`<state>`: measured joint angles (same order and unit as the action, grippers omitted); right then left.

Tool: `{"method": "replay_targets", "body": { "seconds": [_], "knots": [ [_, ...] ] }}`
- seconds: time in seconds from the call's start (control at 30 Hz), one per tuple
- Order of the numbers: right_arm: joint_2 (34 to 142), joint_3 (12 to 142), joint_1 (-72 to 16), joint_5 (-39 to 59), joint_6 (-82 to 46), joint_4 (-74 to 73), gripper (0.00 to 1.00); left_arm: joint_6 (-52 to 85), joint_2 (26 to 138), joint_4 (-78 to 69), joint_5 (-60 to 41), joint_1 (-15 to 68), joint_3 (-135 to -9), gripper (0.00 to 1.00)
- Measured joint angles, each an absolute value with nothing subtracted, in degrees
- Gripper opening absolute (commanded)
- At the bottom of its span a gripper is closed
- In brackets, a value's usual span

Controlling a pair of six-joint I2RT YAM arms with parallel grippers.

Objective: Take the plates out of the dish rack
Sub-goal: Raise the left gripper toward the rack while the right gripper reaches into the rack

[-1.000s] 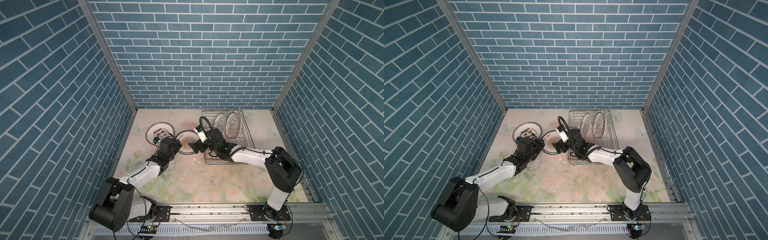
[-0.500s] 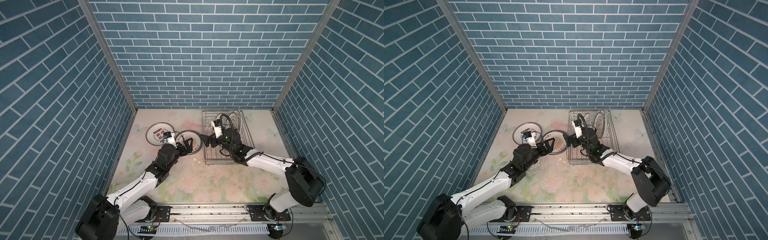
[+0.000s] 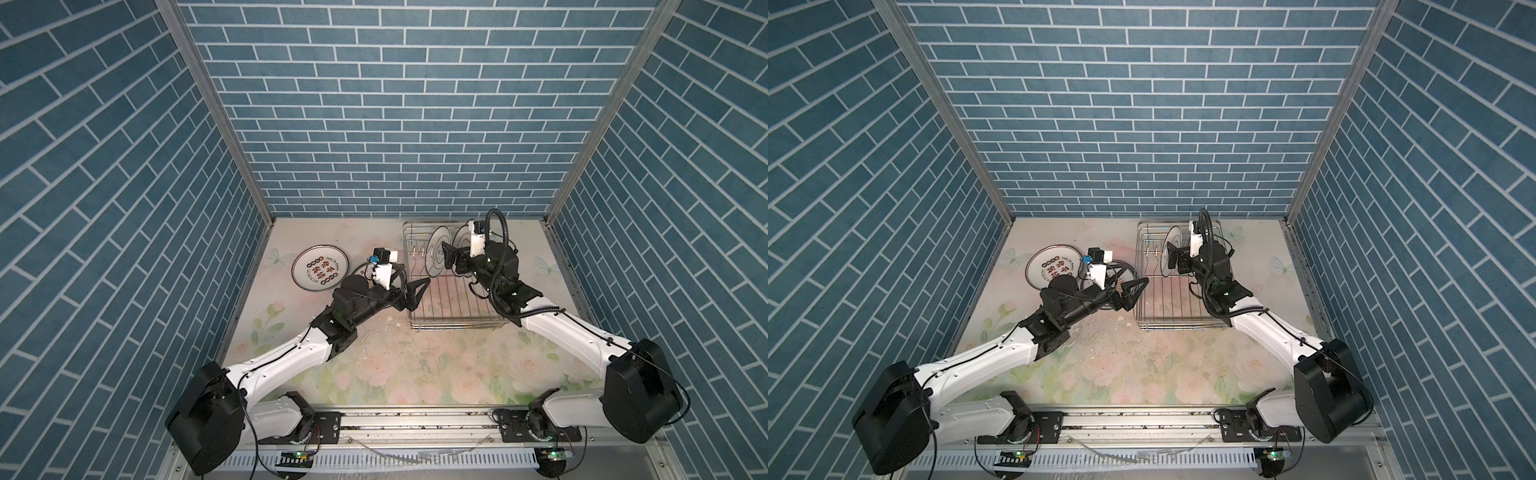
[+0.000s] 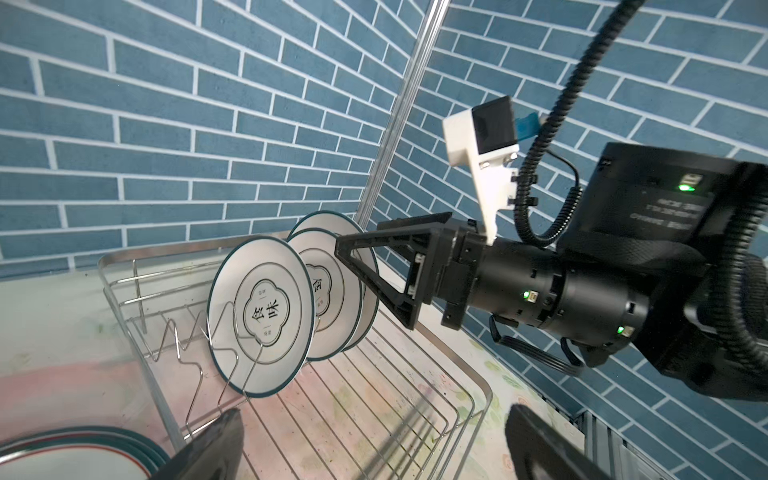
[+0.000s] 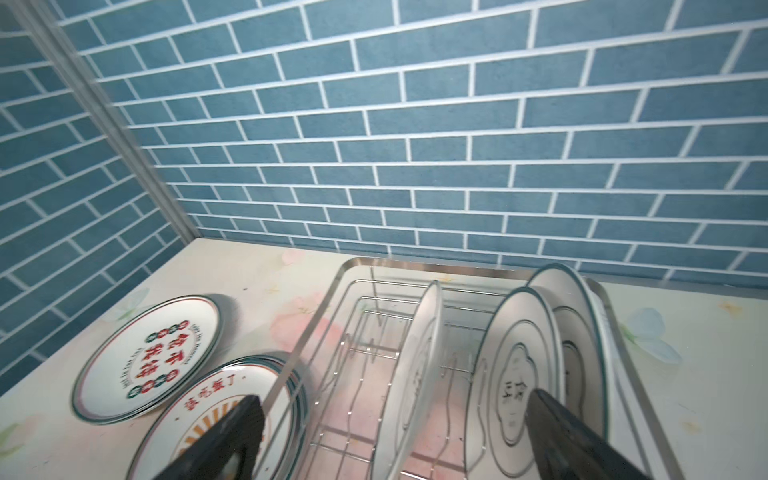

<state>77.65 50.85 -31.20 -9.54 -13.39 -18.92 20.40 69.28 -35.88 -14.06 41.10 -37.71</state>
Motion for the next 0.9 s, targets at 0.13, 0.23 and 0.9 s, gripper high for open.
{"method": "replay_targets", "body": {
  "seconds": [0.13,0.23,0.9],
  "knots": [
    [78.13,51.03,-28.67,-12.16,-14.06,-15.31,0.89,18.28,69.73,-41.52,-15.29,42.0,-35.66,1.0],
    [79.35,52.31,-26.74,-13.28,-14.57,-13.63,0.79,16.32,70.87,-43.55,-15.38,43.88,-35.66,1.0],
    [89.97,64.47,-24.05,-20.32,-14.94,-8.32,0.29,19.4,77.08,-51.44,-13.34,46.04,-35.42,1.0]
  ]
}}
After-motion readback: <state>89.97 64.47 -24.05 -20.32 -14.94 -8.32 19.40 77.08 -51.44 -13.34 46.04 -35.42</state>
